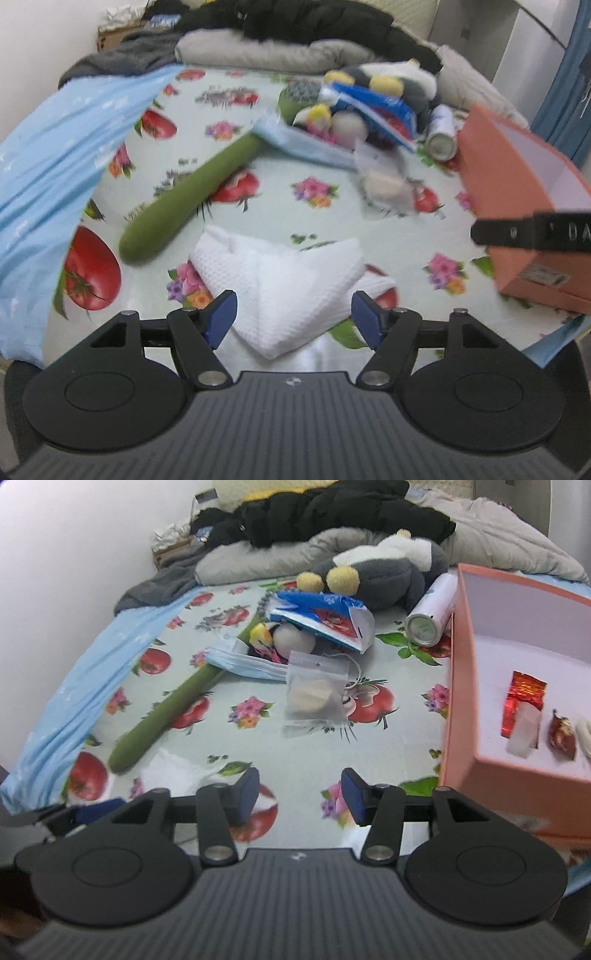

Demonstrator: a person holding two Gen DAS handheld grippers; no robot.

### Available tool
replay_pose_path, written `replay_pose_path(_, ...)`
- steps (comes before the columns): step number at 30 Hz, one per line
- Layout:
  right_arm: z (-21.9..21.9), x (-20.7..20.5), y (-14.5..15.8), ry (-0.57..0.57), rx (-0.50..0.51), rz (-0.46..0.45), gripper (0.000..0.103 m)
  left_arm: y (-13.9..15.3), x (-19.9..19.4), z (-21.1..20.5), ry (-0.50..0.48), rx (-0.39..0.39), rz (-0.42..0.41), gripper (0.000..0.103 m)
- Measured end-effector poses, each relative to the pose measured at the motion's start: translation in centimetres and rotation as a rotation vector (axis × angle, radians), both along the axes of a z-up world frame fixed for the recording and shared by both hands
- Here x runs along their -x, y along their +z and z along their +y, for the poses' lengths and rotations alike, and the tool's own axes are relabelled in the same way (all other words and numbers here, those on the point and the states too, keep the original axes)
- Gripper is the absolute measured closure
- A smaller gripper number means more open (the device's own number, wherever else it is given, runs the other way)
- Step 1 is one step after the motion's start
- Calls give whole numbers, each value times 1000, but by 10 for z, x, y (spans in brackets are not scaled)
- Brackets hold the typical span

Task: Organize soft objects
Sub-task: 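Move both tools back over the white towel and bagged item on the bed, then grasp the white towel with the left tool while the right tool grasps the clear bag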

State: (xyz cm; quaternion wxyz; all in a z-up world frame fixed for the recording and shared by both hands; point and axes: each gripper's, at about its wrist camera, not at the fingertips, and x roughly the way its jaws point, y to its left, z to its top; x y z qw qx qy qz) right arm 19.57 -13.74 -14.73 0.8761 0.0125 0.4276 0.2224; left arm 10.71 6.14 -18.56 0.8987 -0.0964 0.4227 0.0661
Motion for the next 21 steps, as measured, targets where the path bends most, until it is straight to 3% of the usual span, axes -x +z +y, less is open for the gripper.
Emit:
replay_pose_path(5,17,-35,-17,4,32,0,51,-24,-16,12,5,21,29,31)
replay_pose_path(9,30,-63,-33,2,49,9,34,-39,-28,15,-8,41,61,35)
replay_pose_path(13,43,-84,-50,15,74,20,34,-47,-36,14,-16,6,49,41)
replay_pose_path(16,49,-97,-58,15,93,14,34,-48,-45,15,-10,-13,36,56)
replay_pose_path(21,59,-115,-69,28,102,12,34,-46,-61,27,16,27,20,81)
